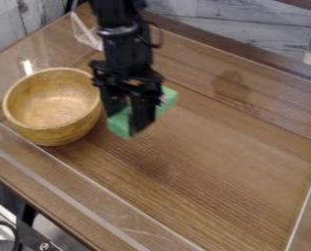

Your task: Remove the green block from inside the brown bowl and put it on the table

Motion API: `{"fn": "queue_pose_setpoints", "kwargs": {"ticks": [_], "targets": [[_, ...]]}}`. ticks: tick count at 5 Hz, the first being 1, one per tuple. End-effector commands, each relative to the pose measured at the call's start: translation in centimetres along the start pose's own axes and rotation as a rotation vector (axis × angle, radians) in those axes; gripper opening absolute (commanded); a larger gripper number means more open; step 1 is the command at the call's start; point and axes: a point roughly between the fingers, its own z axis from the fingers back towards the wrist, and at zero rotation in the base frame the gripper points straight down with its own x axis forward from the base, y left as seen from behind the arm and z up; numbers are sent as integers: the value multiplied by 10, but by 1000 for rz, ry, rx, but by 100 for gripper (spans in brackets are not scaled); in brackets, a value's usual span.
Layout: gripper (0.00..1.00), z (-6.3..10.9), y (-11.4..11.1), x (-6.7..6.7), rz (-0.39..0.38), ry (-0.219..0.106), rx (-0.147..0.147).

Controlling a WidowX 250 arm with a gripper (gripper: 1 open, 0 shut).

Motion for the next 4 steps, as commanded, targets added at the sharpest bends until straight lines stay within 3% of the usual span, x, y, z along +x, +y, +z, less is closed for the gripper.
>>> {"fn": "queue_pose_setpoints", "kwargs": {"ticks": [1,2,4], "targets": [[0,1,-27,5,-59,-65,32],[0,-8,-37,8,-79,-76,38],[0,-8,-33,9,-69,-95,28]]}}
